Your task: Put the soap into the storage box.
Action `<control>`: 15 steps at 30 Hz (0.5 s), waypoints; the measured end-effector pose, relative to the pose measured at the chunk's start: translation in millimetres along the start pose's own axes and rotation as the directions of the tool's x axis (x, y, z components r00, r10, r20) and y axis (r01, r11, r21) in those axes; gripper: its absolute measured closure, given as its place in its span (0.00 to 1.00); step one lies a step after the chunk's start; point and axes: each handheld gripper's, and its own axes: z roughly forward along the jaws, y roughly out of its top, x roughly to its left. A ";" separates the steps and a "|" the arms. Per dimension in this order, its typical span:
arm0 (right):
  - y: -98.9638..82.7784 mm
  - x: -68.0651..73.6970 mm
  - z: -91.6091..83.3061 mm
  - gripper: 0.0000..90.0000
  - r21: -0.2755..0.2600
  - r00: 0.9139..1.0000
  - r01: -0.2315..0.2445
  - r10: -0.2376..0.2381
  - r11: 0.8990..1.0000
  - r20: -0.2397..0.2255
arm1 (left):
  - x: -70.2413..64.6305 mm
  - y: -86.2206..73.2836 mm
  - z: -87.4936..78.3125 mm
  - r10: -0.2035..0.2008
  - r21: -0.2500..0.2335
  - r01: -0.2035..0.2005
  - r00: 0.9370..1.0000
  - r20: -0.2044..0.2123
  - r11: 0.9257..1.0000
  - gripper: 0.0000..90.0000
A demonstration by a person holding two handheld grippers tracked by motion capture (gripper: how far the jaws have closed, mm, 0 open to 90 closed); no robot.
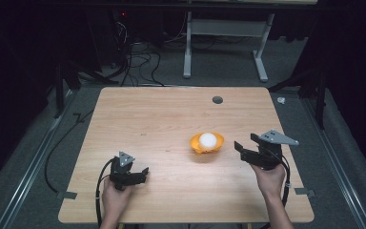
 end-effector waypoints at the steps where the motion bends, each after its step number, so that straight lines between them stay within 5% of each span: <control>1: -0.5 0.3 -1.1 0.33 -0.001 1.000 -0.004 0.004 1.000 0.000 | 0.0 0.0 0.0 0.000 0.000 0.000 1.000 0.000 1.000 0.17; 15: -7.6 2.9 -15.9 0.33 -0.016 1.000 0.000 0.000 1.000 0.000 | 0.0 0.0 0.0 0.000 0.000 0.000 1.000 0.000 1.000 0.17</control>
